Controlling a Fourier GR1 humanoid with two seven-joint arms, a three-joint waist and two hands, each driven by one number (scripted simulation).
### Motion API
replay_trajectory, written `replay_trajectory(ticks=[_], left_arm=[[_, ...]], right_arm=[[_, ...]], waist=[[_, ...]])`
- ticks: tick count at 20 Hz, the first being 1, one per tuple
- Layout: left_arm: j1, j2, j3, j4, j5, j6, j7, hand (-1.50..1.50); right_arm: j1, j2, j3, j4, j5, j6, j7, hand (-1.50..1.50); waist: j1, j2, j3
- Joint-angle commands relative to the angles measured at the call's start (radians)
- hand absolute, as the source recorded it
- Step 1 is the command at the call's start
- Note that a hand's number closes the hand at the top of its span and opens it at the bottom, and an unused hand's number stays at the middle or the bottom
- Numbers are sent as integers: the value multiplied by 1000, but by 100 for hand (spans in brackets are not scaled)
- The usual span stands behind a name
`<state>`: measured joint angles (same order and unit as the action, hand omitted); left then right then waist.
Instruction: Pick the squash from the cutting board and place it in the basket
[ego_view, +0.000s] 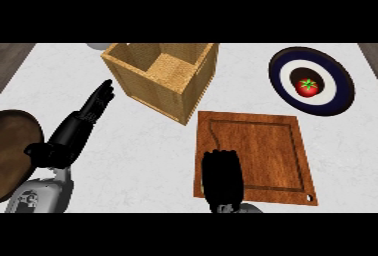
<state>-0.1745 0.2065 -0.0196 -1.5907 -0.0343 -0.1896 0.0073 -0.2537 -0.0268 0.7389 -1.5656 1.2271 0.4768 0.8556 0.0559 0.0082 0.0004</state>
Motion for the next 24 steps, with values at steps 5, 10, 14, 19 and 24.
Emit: replay_trajectory(ticks=[5, 10, 14, 19, 24], left_arm=[[-38, 0, -30, 7, -3, -31, -4, 0], [-66, -19, -40, 20, -7, -21, -2, 0], [-75, -27, -53, 31, -9, -26, 13, 0], [-90, -23, -44, 60, -4, -32, 15, 0], [-96, -33, -54, 59, -11, -25, 25, 0]], right_arm=[[-107, 26, 65, -8, -159, -317, 193, 150], [-184, 26, 81, -69, -245, -528, 246, 150], [-284, 27, 86, -128, -234, -719, 264, 150], [-425, 26, 69, -131, -197, -841, 336, 150], [-500, 26, 62, -92, -203, -893, 435, 150]], waist=[[79, 15, 4], [96, 11, 4], [99, 1, 3], [96, -4, -4], [93, -12, -6]])
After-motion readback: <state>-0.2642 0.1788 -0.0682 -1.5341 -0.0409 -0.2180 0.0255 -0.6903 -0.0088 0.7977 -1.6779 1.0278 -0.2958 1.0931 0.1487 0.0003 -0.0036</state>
